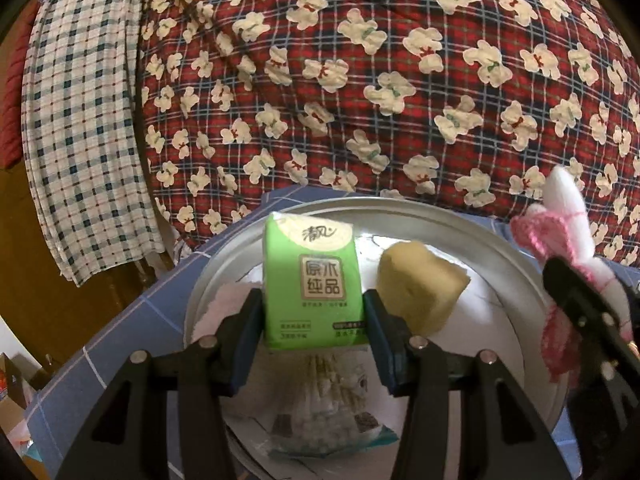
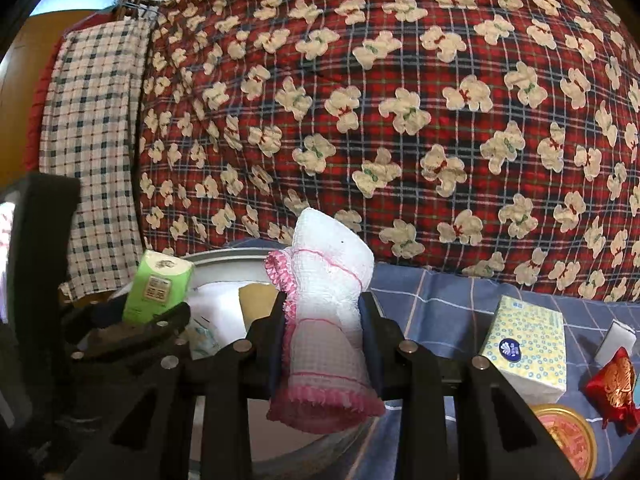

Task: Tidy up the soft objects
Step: 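Carry the towel roll and green tissue pack over the round tin with both grippers, then open the left gripper to drop the tissue pack while the right drops the towel roll into the tin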

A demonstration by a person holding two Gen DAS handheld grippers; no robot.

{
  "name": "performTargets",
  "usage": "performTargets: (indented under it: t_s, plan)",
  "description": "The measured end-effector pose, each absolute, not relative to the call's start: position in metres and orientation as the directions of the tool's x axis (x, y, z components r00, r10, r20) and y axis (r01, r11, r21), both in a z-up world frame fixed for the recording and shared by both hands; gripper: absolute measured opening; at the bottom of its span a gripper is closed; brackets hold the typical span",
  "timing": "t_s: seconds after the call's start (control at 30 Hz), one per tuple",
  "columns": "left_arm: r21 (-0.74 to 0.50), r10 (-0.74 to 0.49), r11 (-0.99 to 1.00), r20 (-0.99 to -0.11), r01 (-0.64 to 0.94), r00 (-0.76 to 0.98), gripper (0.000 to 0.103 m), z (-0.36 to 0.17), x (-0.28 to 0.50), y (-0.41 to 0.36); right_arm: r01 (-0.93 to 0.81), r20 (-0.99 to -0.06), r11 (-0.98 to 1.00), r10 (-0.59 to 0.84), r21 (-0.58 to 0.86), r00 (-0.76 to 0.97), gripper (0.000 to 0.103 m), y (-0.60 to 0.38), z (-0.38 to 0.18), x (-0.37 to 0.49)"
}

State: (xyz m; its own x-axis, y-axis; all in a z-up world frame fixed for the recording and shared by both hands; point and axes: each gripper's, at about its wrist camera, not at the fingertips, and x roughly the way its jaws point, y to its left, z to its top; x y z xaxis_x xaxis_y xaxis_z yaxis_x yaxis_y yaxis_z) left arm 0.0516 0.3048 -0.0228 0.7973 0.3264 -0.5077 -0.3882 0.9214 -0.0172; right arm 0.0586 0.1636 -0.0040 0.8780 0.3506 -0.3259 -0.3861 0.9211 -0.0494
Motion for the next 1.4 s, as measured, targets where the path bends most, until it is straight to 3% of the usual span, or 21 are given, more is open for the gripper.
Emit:
performTargets:
  t_s: [1.13,1.3,1.4]
  plan:
    - [0.014,0.343,0.919,-0.522,-0.395,0.781,0.05,-0.026,0.0529,0.3032,-0.429,-0.359,0.902,0.384,-0.05,0.85,0.037,0.1676,-0.0067,0.0616]
    - [0.016,0.35,0.916,-0.524,-0.402,0.777,0.054,-0.0272,0.0527,0.3043,-0.451,-0.362,0.891,0.403,-0.055,0.841,0.038,0.1687,-0.0067,0.0606]
    - [0.018,0.355,0.913,-0.527,-0.408,0.772,0.065,-0.0279,0.0524,0.3054,-0.461,-0.361,0.886,0.411,-0.06,0.837,0.04,0.17,-0.0067,0.0593]
